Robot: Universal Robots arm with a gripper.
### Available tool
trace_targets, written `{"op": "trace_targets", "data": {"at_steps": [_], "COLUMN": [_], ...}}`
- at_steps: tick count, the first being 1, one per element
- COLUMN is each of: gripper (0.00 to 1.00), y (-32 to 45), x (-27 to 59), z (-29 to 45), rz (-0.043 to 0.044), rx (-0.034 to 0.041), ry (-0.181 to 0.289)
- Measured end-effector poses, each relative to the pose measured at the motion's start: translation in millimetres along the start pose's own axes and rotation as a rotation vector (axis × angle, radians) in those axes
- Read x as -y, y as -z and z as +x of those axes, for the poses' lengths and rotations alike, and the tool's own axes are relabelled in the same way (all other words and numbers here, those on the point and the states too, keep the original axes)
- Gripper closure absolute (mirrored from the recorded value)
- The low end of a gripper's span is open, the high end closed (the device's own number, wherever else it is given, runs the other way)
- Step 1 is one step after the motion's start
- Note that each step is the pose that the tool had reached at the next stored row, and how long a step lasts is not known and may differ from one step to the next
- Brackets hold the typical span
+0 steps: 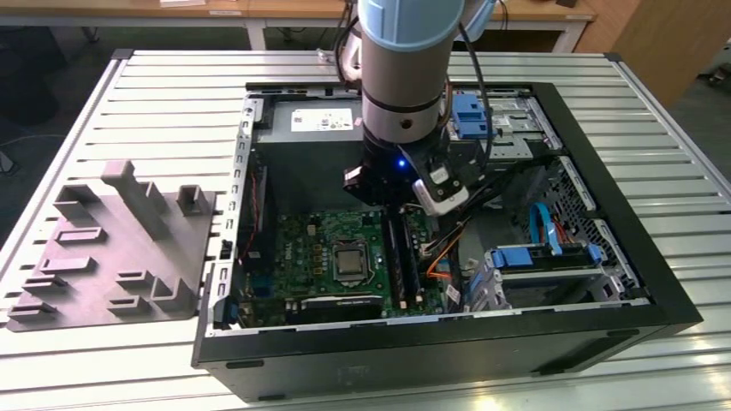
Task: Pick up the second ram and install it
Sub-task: 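Press down the second ram until it locks into place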
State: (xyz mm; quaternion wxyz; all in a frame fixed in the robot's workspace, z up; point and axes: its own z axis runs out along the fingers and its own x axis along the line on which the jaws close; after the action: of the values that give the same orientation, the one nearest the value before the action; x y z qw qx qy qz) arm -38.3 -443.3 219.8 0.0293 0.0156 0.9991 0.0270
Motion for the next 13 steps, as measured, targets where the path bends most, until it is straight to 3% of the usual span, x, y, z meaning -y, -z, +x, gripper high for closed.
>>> {"op": "trace_targets", "data": {"at_steps": [13], "gripper": [0.9], "y": [-2.4], "x": [0.0], "z": [0.1], "rz": [-0.0005], "rx": [0.0002], "ry": [0.0]}}
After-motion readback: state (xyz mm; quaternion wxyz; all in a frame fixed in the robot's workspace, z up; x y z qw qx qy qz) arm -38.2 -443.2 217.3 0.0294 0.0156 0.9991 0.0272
